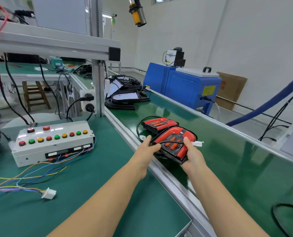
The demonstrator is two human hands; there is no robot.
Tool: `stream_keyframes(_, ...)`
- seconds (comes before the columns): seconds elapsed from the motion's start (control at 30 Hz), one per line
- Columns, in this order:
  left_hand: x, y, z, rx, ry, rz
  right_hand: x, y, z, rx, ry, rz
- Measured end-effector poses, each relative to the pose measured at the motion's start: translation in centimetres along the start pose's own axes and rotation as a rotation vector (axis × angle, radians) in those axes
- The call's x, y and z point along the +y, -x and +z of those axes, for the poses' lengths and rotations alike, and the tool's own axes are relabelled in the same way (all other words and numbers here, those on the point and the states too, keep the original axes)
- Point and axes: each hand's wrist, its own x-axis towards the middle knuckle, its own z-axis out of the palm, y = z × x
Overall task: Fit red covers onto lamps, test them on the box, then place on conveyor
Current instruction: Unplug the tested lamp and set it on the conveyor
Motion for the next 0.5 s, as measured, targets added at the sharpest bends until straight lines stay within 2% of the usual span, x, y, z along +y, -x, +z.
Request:
stream_keyframes(0.1,-0.2,-0.2,0.7,-0.046,-0.192,0.069,-0.4,-1.1,0.0,0.036,-0.004,-0.014)
stream_keyframes(0.23,-1.0,-1.0,1.4,-0.081,-0.674,0.237,-0.7,-2.3,0.1,0.076,0.012,-0.043)
stream_keyframes(0.33,-1.6,-1.5,1.8,-0.122,-1.003,0.297,-0.8,-3.2,0.0,0.101,0.040,-0.053)
stream_keyframes(0.5,-2.5,-2.6,2.3,-0.187,-1.207,0.300,-1.0,-4.5,0.0,0.117,0.101,-0.049)
